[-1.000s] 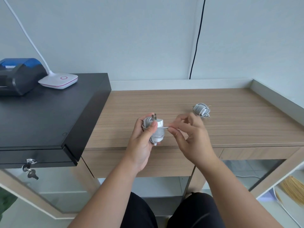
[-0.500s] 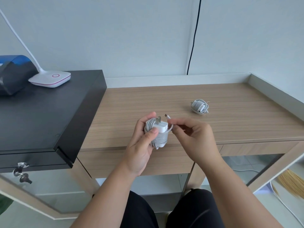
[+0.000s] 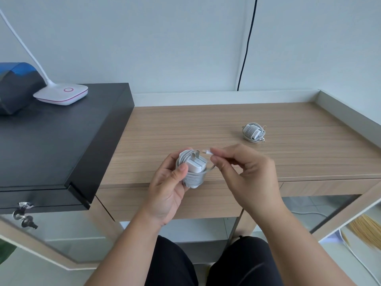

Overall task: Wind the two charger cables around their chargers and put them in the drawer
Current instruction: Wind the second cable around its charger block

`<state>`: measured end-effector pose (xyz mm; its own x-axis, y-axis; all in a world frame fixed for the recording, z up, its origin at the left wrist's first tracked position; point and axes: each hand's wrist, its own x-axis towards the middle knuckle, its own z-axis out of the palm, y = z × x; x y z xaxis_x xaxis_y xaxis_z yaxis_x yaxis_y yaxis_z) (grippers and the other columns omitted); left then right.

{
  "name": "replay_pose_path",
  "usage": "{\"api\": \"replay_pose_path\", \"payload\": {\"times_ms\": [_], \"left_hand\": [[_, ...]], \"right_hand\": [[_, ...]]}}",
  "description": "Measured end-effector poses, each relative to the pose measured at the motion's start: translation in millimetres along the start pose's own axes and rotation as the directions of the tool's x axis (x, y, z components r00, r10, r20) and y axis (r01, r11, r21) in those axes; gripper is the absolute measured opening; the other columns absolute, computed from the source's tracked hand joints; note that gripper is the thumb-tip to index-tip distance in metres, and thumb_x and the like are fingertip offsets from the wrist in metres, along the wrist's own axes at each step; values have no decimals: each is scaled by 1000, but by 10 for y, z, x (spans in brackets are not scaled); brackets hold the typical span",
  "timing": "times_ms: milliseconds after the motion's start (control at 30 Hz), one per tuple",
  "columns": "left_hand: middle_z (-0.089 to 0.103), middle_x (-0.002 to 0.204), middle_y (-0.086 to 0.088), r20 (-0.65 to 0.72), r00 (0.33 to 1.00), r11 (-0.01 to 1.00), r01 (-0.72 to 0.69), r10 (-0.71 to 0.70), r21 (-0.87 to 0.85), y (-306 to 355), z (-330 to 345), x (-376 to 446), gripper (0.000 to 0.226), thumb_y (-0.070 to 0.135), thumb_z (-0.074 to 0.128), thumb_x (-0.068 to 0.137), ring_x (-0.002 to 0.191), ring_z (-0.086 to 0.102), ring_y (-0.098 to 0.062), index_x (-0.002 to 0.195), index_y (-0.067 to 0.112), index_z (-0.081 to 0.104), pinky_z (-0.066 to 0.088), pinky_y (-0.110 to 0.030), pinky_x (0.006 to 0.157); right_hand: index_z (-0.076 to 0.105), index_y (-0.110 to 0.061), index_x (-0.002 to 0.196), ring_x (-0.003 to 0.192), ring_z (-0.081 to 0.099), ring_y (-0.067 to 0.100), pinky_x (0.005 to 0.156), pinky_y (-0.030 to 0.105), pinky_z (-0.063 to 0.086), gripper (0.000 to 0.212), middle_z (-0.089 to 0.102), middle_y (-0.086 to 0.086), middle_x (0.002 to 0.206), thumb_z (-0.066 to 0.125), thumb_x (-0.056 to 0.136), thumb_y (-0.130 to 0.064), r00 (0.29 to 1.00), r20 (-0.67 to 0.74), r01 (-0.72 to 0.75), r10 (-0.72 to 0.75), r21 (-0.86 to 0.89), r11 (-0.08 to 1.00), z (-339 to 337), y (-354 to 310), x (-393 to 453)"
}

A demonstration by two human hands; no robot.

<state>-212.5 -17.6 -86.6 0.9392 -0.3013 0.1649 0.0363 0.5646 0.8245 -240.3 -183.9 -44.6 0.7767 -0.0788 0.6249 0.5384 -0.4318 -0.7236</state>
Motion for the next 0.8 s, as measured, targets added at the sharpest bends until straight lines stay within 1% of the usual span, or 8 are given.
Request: {"api": "replay_pose_path", "payload": {"times_ms": [67, 133, 333, 433, 533, 633, 733, 800], "left_hand": [[64, 116, -11, -15, 1000, 1000, -4, 3, -7, 12, -3, -6, 63, 40, 84, 69, 107, 62, -23, 120, 11, 60, 54, -30, 82], [66, 114, -9, -19, 1000, 1000, -13, 13, 20, 17, -7, -13, 62, 40, 84, 69, 105, 62, -21, 119, 12, 61, 54, -31, 82], [66, 112, -2, 12, 998, 971, -65, 64, 228, -7, 47, -56, 52, 44, 82, 71, 108, 60, -21, 116, 25, 64, 51, -37, 91], [67, 112, 1, 14, 995, 947, -103, 104, 304, -13, 97, -72, 51, 45, 80, 73, 107, 62, -17, 117, 27, 62, 51, -32, 87], [67, 111, 3, 19, 990, 928, -139, 141, 345, -17, 129, -91, 49, 44, 78, 75, 106, 63, -15, 118, 27, 61, 52, -30, 84], [68, 110, 6, 38, 984, 912, -173, 171, 372, 1, 169, -108, 49, 41, 77, 76, 104, 64, -10, 119, 23, 60, 53, -26, 81], [68, 109, 8, 58, 979, 902, -201, 193, 383, 17, 213, -110, 49, 36, 77, 76, 101, 64, -9, 119, 21, 60, 54, -24, 79], [68, 109, 8, 71, 976, 895, -215, 203, 392, 27, 233, -103, 46, 34, 78, 75, 101, 65, -9, 117, 25, 62, 54, -25, 79]], "right_hand": [[75, -12, 92, 76, 64, 2, 70, 13, 49, 16, 71, -3, 84, 72, 82, 0, 982, 23, 187, -185, -115, 976, -10, 46, -11], [75, -8, 92, 74, 64, 6, 67, 18, 51, 14, 69, 0, 82, 71, 82, 1, 965, 53, 260, -255, -163, 952, -24, 97, -13], [76, -8, 89, 73, 64, 11, 66, 19, 50, 9, 67, 3, 81, 73, 82, -5, 939, 100, 343, -329, -224, 912, -76, 126, 20], [75, -9, 89, 73, 63, 12, 66, 19, 50, 8, 66, 2, 83, 70, 83, -7, 939, 136, 341, -316, -237, 910, -93, 116, 23], [76, -12, 92, 77, 65, 7, 69, 16, 50, 13, 68, -1, 87, 67, 84, -7, 954, 187, 267, -236, -165, 949, -145, 80, 16], [74, -18, 87, 79, 67, 9, 73, 21, 52, 14, 70, -8, 83, 69, 84, -5, 980, 186, 76, -71, -18, 997, -211, 26, 9], [58, -23, 82, 70, 68, 17, 71, 28, 55, 29, 72, -1, 76, 75, 78, 0, 988, 122, -113, 94, 153, 982, -222, -32, -1], [43, -24, 85, 68, 68, 22, 71, 30, 55, 42, 73, 2, 75, 75, 76, 1, 986, 98, -154, 137, 192, 969, -221, -70, -8]]}}
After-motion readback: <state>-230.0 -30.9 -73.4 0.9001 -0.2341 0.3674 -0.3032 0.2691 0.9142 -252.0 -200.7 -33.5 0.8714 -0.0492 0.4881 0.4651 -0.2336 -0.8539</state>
